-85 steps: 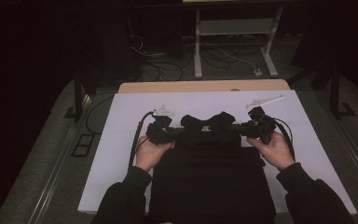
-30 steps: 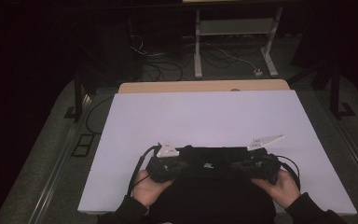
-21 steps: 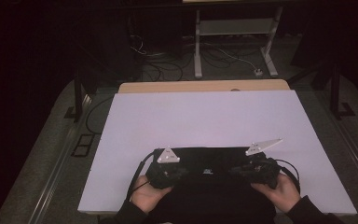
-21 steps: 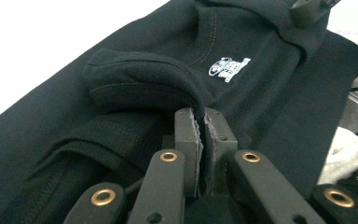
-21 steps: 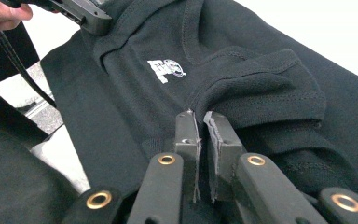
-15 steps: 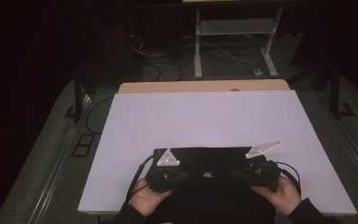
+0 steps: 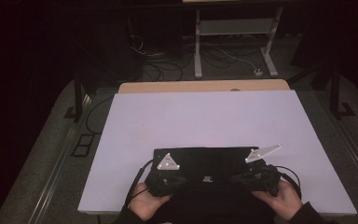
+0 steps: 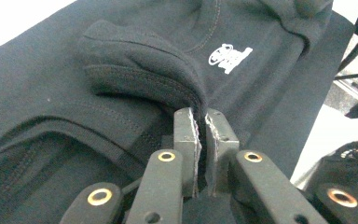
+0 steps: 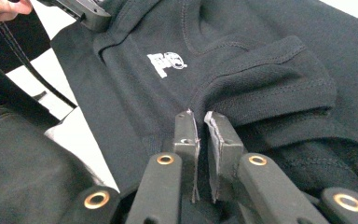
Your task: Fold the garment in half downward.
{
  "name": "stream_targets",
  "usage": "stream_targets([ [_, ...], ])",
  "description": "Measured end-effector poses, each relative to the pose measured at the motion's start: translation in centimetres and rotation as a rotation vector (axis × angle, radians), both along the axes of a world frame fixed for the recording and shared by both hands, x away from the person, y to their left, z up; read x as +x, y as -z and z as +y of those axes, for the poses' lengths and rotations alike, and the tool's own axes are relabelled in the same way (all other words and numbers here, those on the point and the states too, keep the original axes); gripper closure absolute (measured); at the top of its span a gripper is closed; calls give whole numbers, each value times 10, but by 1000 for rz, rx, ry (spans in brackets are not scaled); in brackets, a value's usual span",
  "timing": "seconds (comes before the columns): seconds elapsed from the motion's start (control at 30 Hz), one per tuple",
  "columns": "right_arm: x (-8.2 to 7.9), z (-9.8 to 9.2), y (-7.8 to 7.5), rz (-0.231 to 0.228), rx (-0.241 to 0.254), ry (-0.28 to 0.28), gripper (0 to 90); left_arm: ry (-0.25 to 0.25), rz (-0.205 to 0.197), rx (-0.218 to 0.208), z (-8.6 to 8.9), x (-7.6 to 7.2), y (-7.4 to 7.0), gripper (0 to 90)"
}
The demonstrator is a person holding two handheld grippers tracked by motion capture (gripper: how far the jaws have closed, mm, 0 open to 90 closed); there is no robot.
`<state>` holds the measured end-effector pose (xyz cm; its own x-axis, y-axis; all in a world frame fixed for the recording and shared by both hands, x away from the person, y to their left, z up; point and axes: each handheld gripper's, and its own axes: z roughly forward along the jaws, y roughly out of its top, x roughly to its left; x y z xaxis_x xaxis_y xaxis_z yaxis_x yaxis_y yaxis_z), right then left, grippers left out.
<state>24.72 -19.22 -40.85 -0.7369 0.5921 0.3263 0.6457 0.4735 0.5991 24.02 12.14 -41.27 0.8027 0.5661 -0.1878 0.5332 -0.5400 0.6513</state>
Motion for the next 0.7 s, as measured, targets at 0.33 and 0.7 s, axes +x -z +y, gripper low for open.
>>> stream_targets([
  [0.33,-5,0,2,-10,-13,14,694,-52,-22,-24,7,-1,0,676],
  [0.7,-7,-9,-3,-28,20,39,482,-79,-29,-50,14,-2,-3,478],
])
